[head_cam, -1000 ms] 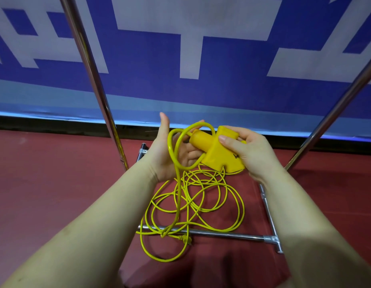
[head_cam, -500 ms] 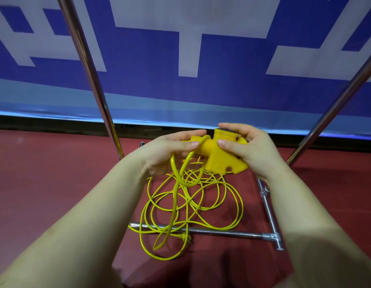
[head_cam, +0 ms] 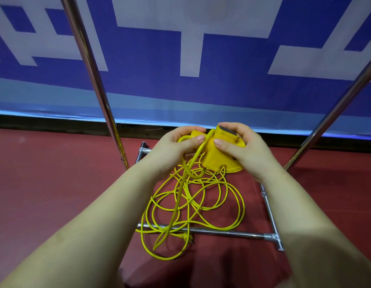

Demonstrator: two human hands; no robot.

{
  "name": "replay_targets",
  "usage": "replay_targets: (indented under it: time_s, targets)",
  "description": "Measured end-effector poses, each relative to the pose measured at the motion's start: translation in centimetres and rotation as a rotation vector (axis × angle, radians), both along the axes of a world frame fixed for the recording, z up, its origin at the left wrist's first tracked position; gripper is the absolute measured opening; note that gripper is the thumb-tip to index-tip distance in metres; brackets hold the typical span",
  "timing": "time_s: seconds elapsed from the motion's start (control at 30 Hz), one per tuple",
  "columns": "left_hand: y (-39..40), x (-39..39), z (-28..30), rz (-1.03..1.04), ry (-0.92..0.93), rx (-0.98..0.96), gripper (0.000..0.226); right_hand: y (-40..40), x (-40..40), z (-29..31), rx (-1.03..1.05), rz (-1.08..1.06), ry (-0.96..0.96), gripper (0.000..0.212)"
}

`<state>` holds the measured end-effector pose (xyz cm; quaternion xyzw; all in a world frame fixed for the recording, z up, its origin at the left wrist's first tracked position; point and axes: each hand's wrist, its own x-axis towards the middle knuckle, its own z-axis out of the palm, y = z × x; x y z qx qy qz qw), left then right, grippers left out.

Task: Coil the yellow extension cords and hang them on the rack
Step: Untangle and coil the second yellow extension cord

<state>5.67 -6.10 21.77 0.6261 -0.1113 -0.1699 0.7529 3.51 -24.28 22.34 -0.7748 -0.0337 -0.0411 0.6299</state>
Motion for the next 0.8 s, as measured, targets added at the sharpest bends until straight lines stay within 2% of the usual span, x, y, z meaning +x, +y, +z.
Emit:
replay_targets:
  time_s: [0.07, 0.13, 0.17, 0.3, 0.43, 0.53, 0.6, 0.67, 0.8]
  targets:
    - [-0.1, 0.0, 0.0, 0.025, -0.075, 0.058, 0.014, 0.2, 0.1, -0.3, -0.086, -0.006, 0.036, 0.061]
    - [-0.2, 0.0, 0.0, 0.058, -0.15, 0.123, 0.014, 0.6, 0.3, -0.6, -0.168, -0.11, 0.063, 0.076]
    - [-0.3, 0.0, 0.0, 0.082, -0.179, 0.151, 0.014, 0.7, 0.3, -0.7, -0.173, -0.179, 0.059, 0.077]
    - [-0.7, 0.2, -0.2, 0.195, -0.365, 0.322, 0.021, 1.4, 0.1, -0.8, -0.121, -0.396, -0.096, 0.047]
    - [-0.8, 0.0, -0.2, 0.168, -0.579, 0.552, 0.025, 1.1, 0.6, -0.9, -0.053, -0.366, -0.061, 0.026]
    - [-0.8, -0.3, -0.2, 0.026, -0.68, 0.615, 0.029, 0.6, 0.9, -1.0, -0.052, -0.256, 0.123, 0.021]
    - [-1.0, -0.4, -0.2, -0.044, -0.685, 0.621, 0.029, 0.5, 0.8, -1.2, -0.109, -0.234, 0.222, 0.023]
    - [-1.1, -0.5, -0.4, -0.053, -0.685, 0.628, 0.029, 0.4, 0.8, -1.4, -0.165, -0.26, 0.227, 0.027]
    - [-1.2, -0.6, -0.5, -0.005, -0.688, 0.655, 0.032, 0.6, 0.8, -1.1, -0.204, -0.362, 0.135, 0.021]
